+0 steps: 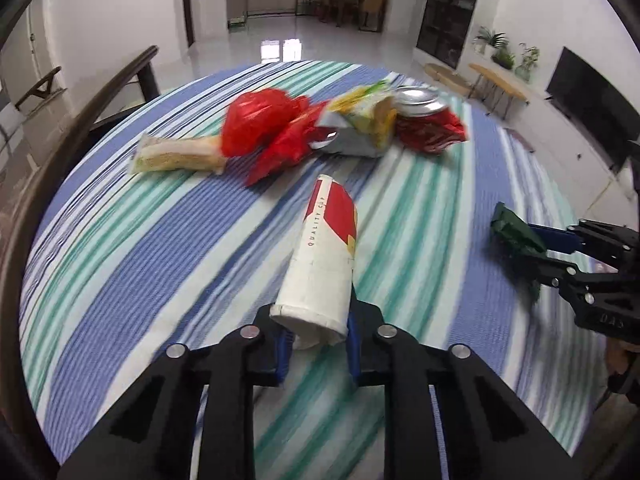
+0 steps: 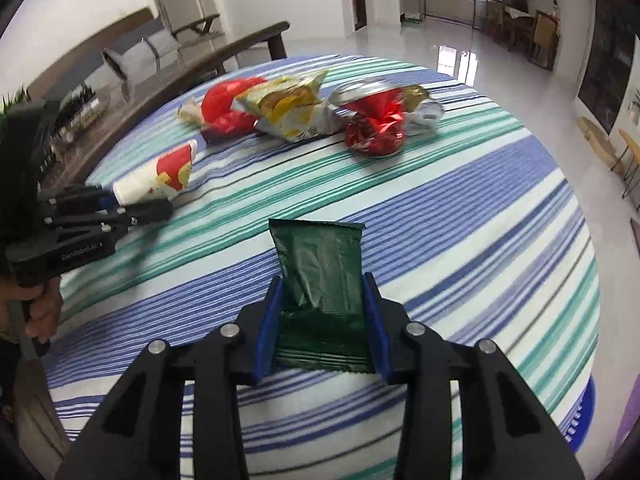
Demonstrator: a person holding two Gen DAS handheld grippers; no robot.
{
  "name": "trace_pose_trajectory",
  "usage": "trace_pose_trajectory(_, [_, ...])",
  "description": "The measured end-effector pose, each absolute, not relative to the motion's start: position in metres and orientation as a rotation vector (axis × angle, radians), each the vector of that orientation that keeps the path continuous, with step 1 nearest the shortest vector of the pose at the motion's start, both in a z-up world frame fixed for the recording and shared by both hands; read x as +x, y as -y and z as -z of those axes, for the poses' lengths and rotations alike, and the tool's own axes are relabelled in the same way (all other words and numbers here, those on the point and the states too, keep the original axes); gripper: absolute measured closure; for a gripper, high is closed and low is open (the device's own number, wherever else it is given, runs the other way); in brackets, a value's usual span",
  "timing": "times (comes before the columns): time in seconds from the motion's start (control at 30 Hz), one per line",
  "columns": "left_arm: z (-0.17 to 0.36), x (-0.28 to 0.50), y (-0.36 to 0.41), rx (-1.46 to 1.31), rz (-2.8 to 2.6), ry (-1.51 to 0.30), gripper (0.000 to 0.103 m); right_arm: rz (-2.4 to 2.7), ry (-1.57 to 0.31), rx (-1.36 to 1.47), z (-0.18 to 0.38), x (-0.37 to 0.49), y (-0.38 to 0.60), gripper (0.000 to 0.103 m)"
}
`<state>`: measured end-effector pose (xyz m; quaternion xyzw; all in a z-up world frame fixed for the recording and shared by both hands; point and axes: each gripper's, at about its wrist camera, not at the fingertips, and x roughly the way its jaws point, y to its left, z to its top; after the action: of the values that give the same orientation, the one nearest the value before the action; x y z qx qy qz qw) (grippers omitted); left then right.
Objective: Collect trash
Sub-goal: 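Carry cup and packet over the wastebasket and open both tools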
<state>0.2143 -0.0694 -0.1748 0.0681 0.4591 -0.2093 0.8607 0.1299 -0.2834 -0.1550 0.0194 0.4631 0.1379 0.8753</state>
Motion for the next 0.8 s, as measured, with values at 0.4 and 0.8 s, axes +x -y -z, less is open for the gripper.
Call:
trace_pose_trajectory(0.4, [0.134, 0.131, 0.27, 0.195, 0.891, -0.959, 0.084, 0.058, -0.931, 0.227, 0.124, 0.041, 0.505, 0.065])
trace_pose_trajectory(0.8, [0.196, 0.092, 0.498, 0.27, 1.04, -1.077, 0.081, 0.309, -0.957, 0.429, 0.173, -0.021, 0.667, 0.065])
